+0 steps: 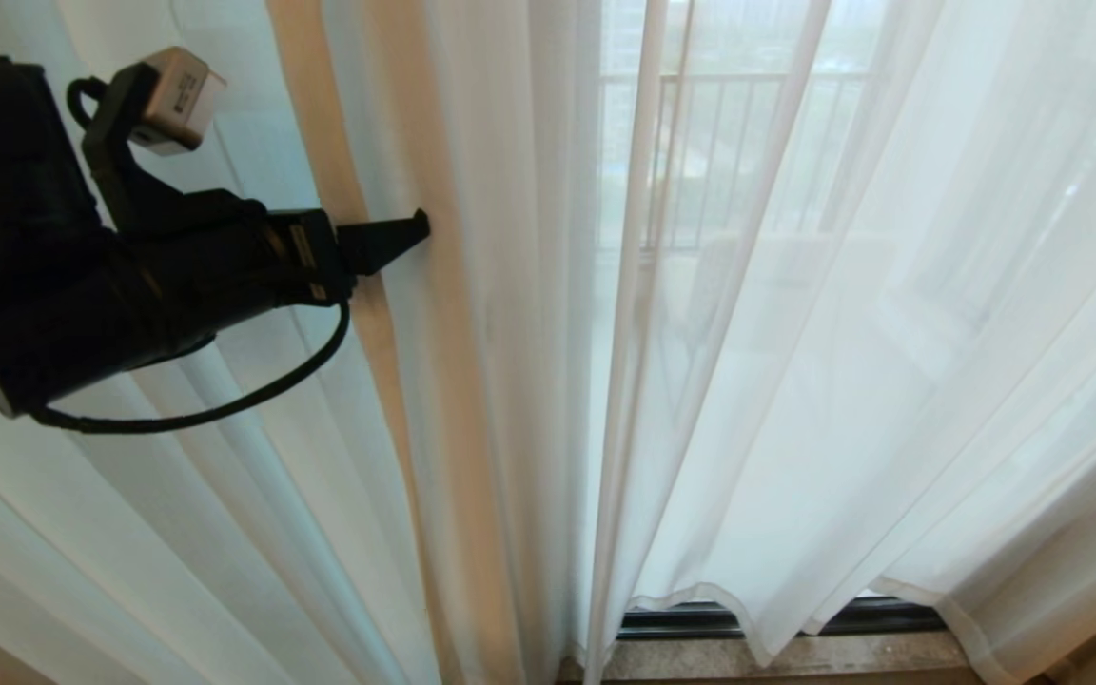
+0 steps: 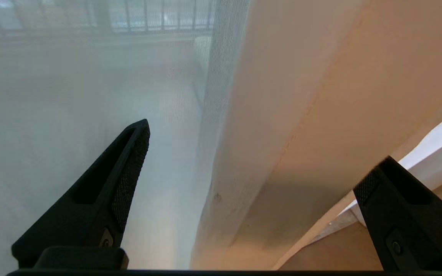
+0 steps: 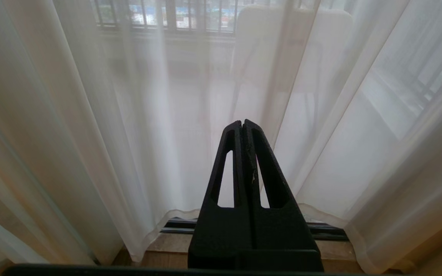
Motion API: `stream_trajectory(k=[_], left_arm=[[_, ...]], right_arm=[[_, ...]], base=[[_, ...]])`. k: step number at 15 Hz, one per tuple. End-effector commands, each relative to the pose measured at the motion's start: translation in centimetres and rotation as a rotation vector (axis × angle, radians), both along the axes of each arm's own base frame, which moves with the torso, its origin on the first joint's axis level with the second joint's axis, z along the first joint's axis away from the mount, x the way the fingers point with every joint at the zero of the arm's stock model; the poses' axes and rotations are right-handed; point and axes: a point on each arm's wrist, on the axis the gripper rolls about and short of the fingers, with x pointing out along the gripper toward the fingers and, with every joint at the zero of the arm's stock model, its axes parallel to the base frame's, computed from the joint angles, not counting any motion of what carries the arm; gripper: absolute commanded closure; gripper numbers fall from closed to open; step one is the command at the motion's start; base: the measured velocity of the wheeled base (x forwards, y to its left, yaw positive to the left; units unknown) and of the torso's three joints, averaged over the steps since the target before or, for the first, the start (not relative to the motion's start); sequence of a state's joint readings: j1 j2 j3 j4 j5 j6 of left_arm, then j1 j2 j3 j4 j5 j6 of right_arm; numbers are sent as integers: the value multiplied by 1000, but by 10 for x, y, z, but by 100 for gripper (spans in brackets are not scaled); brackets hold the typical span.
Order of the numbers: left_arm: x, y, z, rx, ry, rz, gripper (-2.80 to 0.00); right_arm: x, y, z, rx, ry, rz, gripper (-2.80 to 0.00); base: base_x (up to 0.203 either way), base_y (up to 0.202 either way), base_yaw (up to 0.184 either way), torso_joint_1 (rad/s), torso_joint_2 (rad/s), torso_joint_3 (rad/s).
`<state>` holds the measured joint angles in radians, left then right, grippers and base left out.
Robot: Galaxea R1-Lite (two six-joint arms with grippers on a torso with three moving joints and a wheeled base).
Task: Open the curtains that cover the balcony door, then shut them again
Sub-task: Pull the inner curtains open on both sides
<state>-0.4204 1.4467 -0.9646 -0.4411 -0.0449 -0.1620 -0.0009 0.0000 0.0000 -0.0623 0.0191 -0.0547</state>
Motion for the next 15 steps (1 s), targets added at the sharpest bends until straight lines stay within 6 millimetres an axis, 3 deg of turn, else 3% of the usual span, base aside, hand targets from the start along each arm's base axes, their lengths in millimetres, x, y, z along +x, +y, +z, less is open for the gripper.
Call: stream_trajectory(k=[1,15], left_arm=[[8,-3,-5,0,20,8,-280],[29,-15,0,2,4,3,-280]], right_arm=[[0,0,0,-1,1,0,0],[0,0,0,-1,1,1,0]], base=[[0,0,0,0,0,0],[0,0,0,0,0,0]])
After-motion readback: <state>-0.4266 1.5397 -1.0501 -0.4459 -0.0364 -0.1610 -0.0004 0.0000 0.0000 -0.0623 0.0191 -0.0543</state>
